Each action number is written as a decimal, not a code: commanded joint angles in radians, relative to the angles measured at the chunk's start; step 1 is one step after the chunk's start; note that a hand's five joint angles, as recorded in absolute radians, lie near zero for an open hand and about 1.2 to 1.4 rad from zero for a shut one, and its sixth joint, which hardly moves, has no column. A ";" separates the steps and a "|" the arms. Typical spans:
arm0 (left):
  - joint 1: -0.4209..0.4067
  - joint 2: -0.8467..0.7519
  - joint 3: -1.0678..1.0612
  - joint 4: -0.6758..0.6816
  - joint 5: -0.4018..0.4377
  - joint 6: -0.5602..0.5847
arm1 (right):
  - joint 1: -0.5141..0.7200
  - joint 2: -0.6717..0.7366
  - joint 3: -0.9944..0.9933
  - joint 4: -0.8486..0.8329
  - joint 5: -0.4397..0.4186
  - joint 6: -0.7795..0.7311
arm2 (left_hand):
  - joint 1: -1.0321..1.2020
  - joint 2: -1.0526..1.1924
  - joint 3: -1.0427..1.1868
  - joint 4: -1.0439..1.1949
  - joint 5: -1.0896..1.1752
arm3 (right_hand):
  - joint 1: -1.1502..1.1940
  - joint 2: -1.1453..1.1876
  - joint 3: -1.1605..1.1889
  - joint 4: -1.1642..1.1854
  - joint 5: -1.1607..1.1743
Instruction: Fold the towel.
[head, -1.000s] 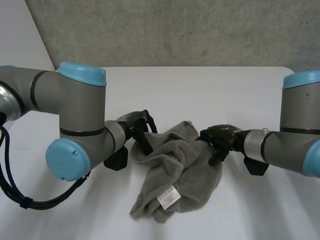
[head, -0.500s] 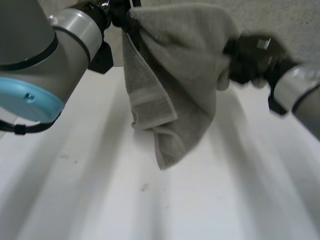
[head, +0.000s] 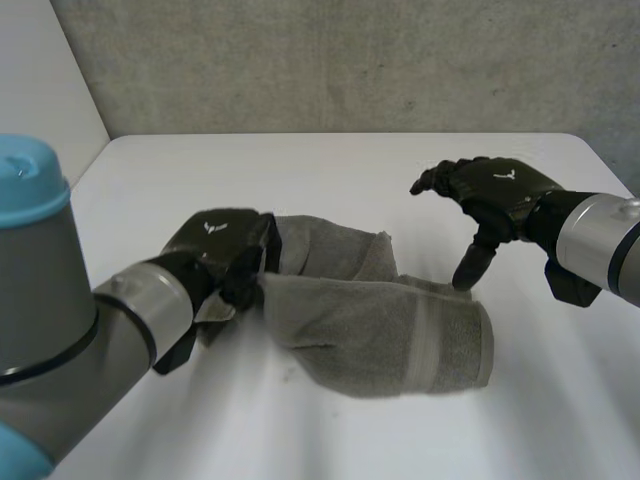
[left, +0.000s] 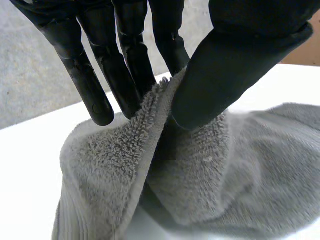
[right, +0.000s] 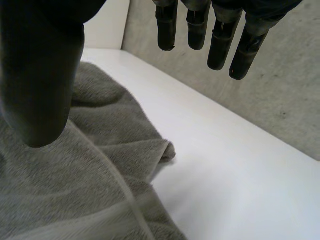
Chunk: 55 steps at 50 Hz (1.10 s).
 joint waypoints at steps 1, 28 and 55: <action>0.005 0.057 -0.083 0.002 -0.003 -0.002 | 0.004 0.058 -0.001 -0.002 0.001 0.007 | 0.087 0.086 0.087 0.086 0.085 | -0.056 -0.071 -0.072 -0.085 -0.059; 0.054 0.223 -0.257 0.051 -0.006 0.000 | 0.153 0.492 -0.265 0.078 0.005 0.001 | 0.072 0.071 0.072 0.071 0.070 | -0.056 -0.071 -0.072 -0.085 -0.059; 0.118 0.133 -0.476 0.412 0.005 0.162 | 0.174 0.521 -0.231 -0.049 0.095 -0.004 | -0.865 -0.865 -0.865 -0.865 -0.866 | 0.494 0.479 0.478 0.465 0.491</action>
